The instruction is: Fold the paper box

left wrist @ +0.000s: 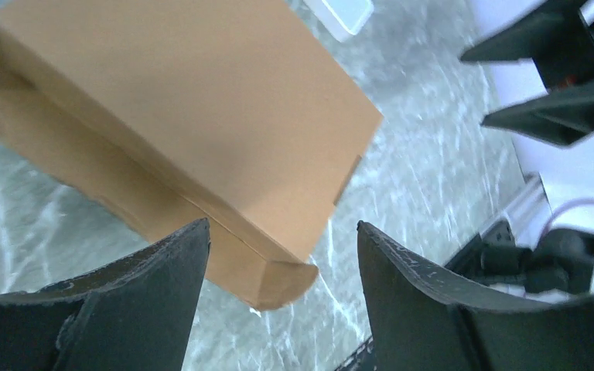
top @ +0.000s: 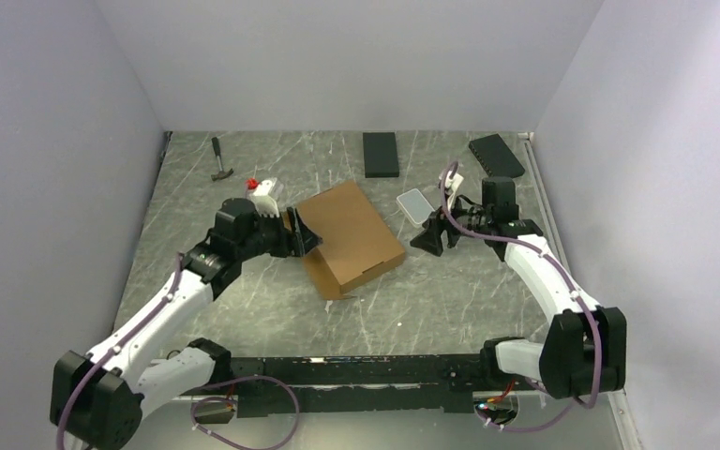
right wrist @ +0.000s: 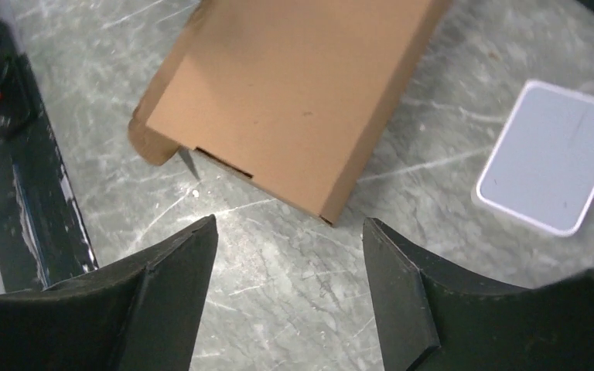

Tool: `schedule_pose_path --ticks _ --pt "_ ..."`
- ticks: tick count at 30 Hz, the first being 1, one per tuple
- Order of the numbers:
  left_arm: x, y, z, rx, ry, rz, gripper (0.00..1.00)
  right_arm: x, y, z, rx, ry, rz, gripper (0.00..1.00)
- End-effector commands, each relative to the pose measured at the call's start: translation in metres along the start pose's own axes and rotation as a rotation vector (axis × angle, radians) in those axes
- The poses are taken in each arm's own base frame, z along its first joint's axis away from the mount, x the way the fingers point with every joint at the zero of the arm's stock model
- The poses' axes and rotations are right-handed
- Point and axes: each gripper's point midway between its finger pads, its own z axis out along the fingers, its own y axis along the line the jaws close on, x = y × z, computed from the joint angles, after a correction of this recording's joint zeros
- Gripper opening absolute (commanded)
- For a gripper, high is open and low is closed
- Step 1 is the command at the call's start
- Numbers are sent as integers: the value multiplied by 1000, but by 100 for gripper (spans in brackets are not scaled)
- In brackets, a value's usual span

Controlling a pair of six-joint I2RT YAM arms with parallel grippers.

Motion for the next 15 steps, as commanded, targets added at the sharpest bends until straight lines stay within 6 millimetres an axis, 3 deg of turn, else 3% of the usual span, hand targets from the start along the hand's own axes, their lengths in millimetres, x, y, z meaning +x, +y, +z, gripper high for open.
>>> schedule_pose_path --ticks 1,4,15 --pt "42 -37 -8 209 92 121 74 -4 34 -8 -183 -18 -295 73" --pt "65 -54 -8 183 131 205 73 0 38 -9 -203 -12 -359 74" --pt "125 -53 -8 -114 295 712 74 4 36 -10 -192 12 -356 74"
